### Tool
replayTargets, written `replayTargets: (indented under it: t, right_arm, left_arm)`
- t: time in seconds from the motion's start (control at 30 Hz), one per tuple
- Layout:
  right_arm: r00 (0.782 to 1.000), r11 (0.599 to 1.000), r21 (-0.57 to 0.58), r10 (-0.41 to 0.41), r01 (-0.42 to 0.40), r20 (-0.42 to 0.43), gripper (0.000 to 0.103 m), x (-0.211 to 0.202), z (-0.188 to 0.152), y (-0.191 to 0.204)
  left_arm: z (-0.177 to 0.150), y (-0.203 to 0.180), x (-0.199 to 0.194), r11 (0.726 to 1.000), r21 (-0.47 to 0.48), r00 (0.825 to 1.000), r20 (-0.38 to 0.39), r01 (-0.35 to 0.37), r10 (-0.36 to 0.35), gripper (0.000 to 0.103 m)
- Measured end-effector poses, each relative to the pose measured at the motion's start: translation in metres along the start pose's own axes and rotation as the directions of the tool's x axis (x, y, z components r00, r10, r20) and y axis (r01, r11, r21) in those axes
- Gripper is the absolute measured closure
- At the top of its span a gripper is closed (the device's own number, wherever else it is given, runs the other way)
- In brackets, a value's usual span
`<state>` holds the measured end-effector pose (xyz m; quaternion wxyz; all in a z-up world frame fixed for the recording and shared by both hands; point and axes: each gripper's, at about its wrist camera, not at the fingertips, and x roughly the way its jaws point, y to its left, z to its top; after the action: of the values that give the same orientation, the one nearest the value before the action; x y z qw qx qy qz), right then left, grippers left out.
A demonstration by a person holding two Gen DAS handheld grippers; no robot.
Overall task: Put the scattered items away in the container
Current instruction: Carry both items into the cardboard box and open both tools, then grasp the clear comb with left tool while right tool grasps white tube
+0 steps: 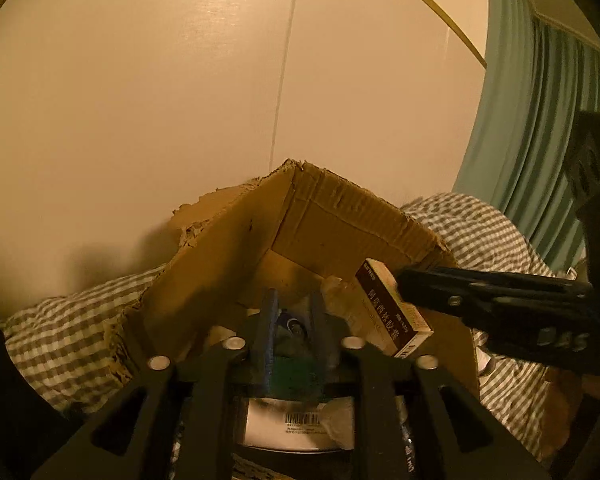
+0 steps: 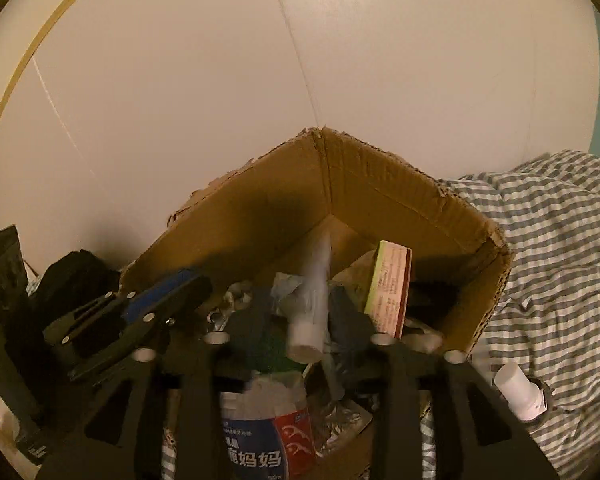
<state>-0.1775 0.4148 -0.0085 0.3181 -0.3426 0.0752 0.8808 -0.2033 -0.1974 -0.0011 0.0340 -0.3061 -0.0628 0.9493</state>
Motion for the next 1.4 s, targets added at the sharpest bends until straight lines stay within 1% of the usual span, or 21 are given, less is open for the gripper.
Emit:
replayTargets:
  t: [0.03,0.07,0.13,0.23,0.33,0.4,0.47,0.53,0.63,0.7,0.8,0.87,0.93,1.0,1.13,1.2,1.23,1.3,1.33,1.37,1.4]
  right_arm:
    - [1.000,1.000,0.008,-0.005,0.005,0.009,0.051,-0.004,0.001,-0.005]
    - [1.000,1.000,0.018,-0.007,0.007,0.020,0.050,-0.011,0.001,-0.008]
    - [0.999,1.000,0.022,-0.021,0.020,0.034,0.050,-0.031,0.000,-0.012]
    - [0.996,0.997,0.003,-0.079,0.079,0.048,0.050,-0.068,-0.010,-0.024]
    - [0.984,0.985,-0.020,-0.168,0.169,0.053,0.050,-0.111,-0.028,-0.043]
    - [0.973,0.974,-0.031,-0.224,0.226,0.051,0.050,-0.139,-0.044,-0.057]
    - [0.960,0.960,-0.026,-0.277,0.278,0.042,0.050,-0.159,-0.058,-0.075]
    - [0.949,0.949,-0.005,-0.314,0.314,0.016,0.050,-0.177,-0.078,-0.097]
    - [0.940,0.939,0.035,-0.342,0.342,-0.021,0.050,-0.188,-0.101,-0.128]
    - [0.934,0.932,0.053,-0.357,0.358,-0.032,0.050,-0.187,-0.113,-0.148]
    - [0.933,0.928,0.093,-0.358,0.361,-0.049,0.050,-0.179,-0.123,-0.175]
    - [0.941,0.933,0.132,-0.325,0.336,-0.099,0.050,-0.164,-0.128,-0.196]
    - [0.951,0.942,0.150,-0.283,0.300,-0.128,0.050,-0.154,-0.127,-0.212]
    - [0.948,0.946,0.133,-0.273,0.295,-0.162,0.050,-0.138,-0.123,-0.224]
    - [0.942,0.951,0.123,-0.251,0.282,-0.223,0.050,-0.099,-0.122,-0.248]
    - [0.943,0.952,0.158,-0.217,0.262,-0.252,0.050,-0.083,-0.125,-0.259]
    - [0.944,0.949,0.199,-0.186,0.244,-0.272,0.050,-0.071,-0.127,-0.268]
    - [0.946,0.942,0.262,-0.129,0.211,-0.297,0.050,-0.054,-0.128,-0.278]
    - [0.946,0.938,0.281,-0.112,0.201,-0.303,0.050,-0.046,-0.127,-0.279]
    - [0.946,0.939,0.282,-0.108,0.198,-0.304,0.050,-0.042,-0.126,-0.279]
    - [0.947,0.944,0.266,-0.111,0.196,-0.301,0.050,-0.037,-0.123,-0.276]
  left_arm:
    - [0.000,0.000,-0.002,1.000,-0.001,1.000,0.007,-0.011,0.011,0.051]
    - [0.000,-0.001,-0.006,1.000,-0.004,1.000,0.020,-0.024,0.024,0.036]
    - [0.001,-0.006,-0.017,0.999,-0.006,0.998,0.048,-0.037,0.037,0.032]
    - [-0.003,-0.020,-0.040,1.000,0.018,0.997,0.075,-0.020,0.018,0.030]
    - [-0.013,-0.049,-0.063,0.998,0.053,0.995,0.100,0.015,-0.020,0.030]
    - [-0.022,-0.077,-0.076,0.994,0.087,0.993,0.102,0.058,-0.067,0.029]
    - [-0.035,-0.111,-0.084,0.982,0.116,0.985,0.073,0.150,-0.159,0.019]
    - [-0.049,-0.141,-0.082,0.968,0.125,0.974,0.029,0.219,-0.225,0.017]
    - [-0.075,-0.173,-0.065,0.955,0.135,0.965,-0.043,0.263,-0.259,0.017]
    - [-0.093,-0.191,-0.044,0.953,0.150,0.962,-0.112,0.264,-0.249,0.017]
    - [-0.116,-0.205,-0.012,0.959,0.186,0.971,-0.153,0.213,-0.186,0.017]
    - [-0.128,-0.212,0.016,0.962,0.204,0.973,-0.181,0.180,-0.144,0.017]
    - [-0.134,-0.216,0.038,0.963,0.205,0.970,-0.206,0.174,-0.131,0.017]
    - [-0.146,-0.225,0.061,0.963,0.208,0.963,-0.239,0.173,-0.122,0.017]
    - [-0.158,-0.234,0.092,0.959,0.228,0.962,-0.252,0.166,-0.106,0.017]
    - [-0.162,-0.236,0.106,0.959,0.238,0.963,-0.253,0.153,-0.091,0.017]
    - [-0.163,-0.235,0.115,0.961,0.237,0.963,-0.258,0.143,-0.080,0.017]
    - [-0.166,-0.231,0.129,0.966,0.221,0.959,-0.276,0.136,-0.071,0.020]
    - [-0.167,-0.229,0.136,0.970,0.209,0.956,-0.285,0.126,-0.063,0.025]
    - [-0.168,-0.227,0.142,0.973,0.198,0.952,-0.300,0.122,-0.059,0.032]
    - [-0.170,-0.224,0.145,0.974,0.189,0.950,-0.307,0.122,-0.059,0.035]
